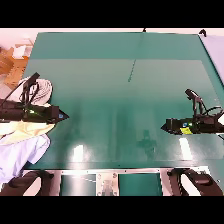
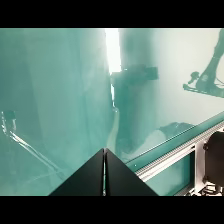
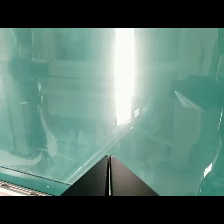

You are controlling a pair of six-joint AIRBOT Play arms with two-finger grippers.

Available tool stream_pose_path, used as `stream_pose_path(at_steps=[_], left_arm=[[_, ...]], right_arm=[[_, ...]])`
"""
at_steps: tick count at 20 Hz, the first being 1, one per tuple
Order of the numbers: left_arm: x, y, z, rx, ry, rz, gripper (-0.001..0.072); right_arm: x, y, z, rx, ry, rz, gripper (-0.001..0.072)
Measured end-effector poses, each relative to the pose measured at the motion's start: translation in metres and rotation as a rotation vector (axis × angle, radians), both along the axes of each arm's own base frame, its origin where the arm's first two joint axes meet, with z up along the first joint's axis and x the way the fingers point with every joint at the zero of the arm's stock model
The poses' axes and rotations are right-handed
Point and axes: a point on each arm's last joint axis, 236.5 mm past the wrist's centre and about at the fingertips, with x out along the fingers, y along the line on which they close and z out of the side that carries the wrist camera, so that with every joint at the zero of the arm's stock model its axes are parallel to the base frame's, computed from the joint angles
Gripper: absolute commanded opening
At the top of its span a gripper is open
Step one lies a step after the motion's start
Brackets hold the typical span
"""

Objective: Fold the shirts.

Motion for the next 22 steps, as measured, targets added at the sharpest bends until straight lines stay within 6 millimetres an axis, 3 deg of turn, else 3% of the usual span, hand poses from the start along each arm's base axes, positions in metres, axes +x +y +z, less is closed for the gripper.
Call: stream_pose_path(at_steps=[12,14,17,18,20,21,22], left_arm=[[0.0,0.0,0.0,0.0,0.0,0.0,0.0021],[0.009,0.001,0.002,0.0,-0.03,0.026,0.002],[0.038,0.007,0.013,0.001,-0.144,0.094,0.0022],[0.052,0.014,0.019,0.022,-0.21,0.119,0.0054],[0.087,0.044,0.028,0.148,-0.356,0.188,0.0622],[0.108,0.068,0.033,0.24,-0.426,0.234,0.071],[0.127,0.093,0.039,0.322,-0.48,0.284,0.0711]], right_arm=[[0.0,0.0,0.0,0.0,0.0,0.0,0.0021],[0.0,0.0,0.0,0.0,0.0,0.0,0.0021],[0.0,0.0,0.0,0.0,-0.001,0.0,0.0021],[0.0,0.0,0.0,0.0,-0.001,0.0,0.0022],[0.002,-0.001,0.0,-0.001,-0.01,-0.005,0.002],[0.005,-0.001,0.001,-0.002,-0.019,-0.009,0.0021],[0.007,-0.001,0.001,-0.002,-0.028,-0.013,0.0027]])
